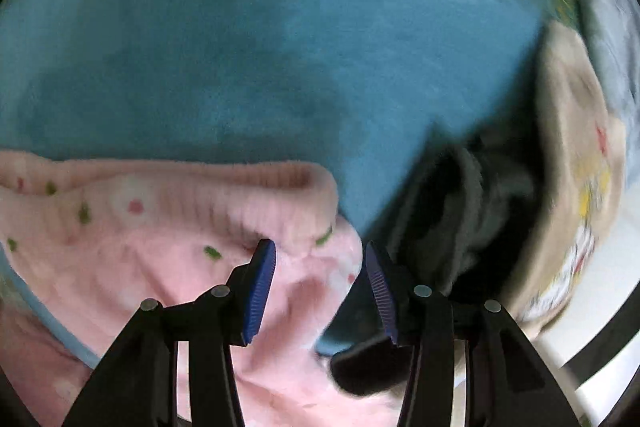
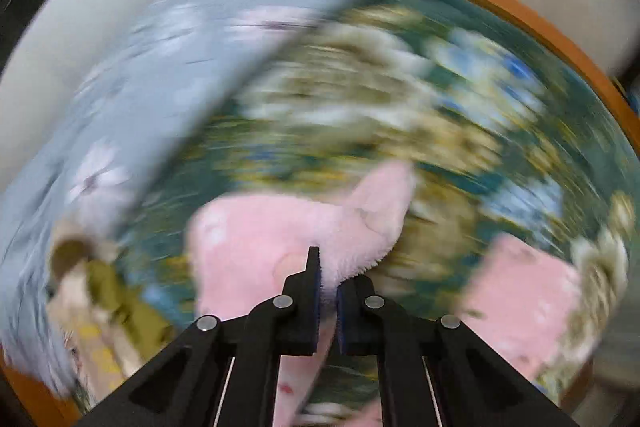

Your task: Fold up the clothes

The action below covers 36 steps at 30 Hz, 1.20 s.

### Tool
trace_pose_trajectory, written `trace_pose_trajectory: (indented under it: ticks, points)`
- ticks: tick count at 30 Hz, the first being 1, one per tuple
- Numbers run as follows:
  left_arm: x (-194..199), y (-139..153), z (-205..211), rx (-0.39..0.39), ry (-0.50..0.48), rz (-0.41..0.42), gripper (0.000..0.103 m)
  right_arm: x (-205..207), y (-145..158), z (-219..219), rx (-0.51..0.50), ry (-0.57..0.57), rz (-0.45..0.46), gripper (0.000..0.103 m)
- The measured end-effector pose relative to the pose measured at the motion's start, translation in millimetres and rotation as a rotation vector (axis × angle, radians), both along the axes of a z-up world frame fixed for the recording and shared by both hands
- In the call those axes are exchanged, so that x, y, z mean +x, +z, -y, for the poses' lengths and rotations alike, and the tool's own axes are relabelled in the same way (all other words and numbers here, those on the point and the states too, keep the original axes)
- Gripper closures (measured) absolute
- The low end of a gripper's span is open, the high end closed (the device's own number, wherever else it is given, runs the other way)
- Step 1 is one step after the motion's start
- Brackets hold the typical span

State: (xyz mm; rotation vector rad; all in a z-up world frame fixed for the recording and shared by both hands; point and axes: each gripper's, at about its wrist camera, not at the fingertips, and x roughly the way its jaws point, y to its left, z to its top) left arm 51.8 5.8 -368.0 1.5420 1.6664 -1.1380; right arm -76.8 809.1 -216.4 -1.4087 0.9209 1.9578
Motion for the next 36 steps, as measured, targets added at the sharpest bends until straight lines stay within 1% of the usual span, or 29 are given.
trace_pose_trajectory:
  ticks: [2,6,8,10,12,13,15,17,19,20,21,23,24,26,27,29,32,33,34,36]
  points:
    - [0,-8,-1,-0.002,0.035,0.043,0.055,17,-14,-11,-0.001,-0.001,0.062,0.096]
    - [-4,-14,-6,-0.026,0.065,0.115,0.056,32,-42,-8,-0.028,0.029,0.142,0.096]
    - [-8,-15,-10,-0.041,0.045,0.158,0.068,33,-51,-3,-0.013,0.067,0.196,0.096]
    - [-11,-16,-12,-0.05,0.024,0.185,0.07,37,-55,0,0.019,0.095,0.229,0.095]
    - [-12,-17,-15,-0.051,0.027,0.187,0.071,43,-59,-5,0.021,0.076,0.241,0.092]
    - [-12,-18,-16,-0.051,0.029,0.188,0.071,47,-59,-9,0.029,0.05,0.251,0.087]
    - [-12,-19,-17,-0.049,0.034,0.185,0.071,54,-52,-17,0.073,-0.022,0.275,0.054]
    - [-12,-22,-19,-0.046,0.041,0.18,0.071,61,-38,-24,0.153,-0.106,0.287,0.043]
    - [-13,-24,-21,-0.046,0.044,0.179,0.071,58,-26,-23,0.19,-0.156,0.24,0.043]
    - [-14,-24,-23,-0.049,0.044,0.18,0.071,53,-22,-20,0.184,-0.158,0.205,0.043]
    - [-14,-25,-25,-0.053,0.045,0.18,0.071,42,-24,-12,0.141,-0.127,0.162,0.043]
    - [-15,-25,-28,-0.062,0.048,0.181,0.072,8,-42,11,-0.008,-0.006,0.107,0.043]
    - [-16,-25,-30,-0.068,0.047,0.18,0.073,-10,-55,25,-0.073,0.045,0.105,0.043]
    - [-17,-24,-34,-0.075,0.043,0.172,0.079,-45,-84,55,-0.183,0.126,0.134,0.043]
    - [-17,-23,-35,-0.075,0.039,0.164,0.081,-57,-95,66,-0.217,0.142,0.151,0.043]
    - [-17,-22,-38,-0.076,0.031,0.148,0.087,-70,-115,77,-0.244,0.111,0.189,0.043]
    - [-16,-19,-40,-0.072,0.026,0.116,0.089,-77,-135,86,-0.263,0.029,0.263,0.043]
    - [-15,-18,-41,-0.072,0.024,0.106,0.089,-77,-137,87,-0.257,0.013,0.278,0.047]
    - [-14,-17,-42,-0.072,0.022,0.097,0.09,-76,-139,88,-0.251,-0.002,0.292,0.053]
    - [-13,-15,-43,-0.071,0.018,0.075,0.09,-72,-138,87,-0.256,-0.01,0.299,0.089]
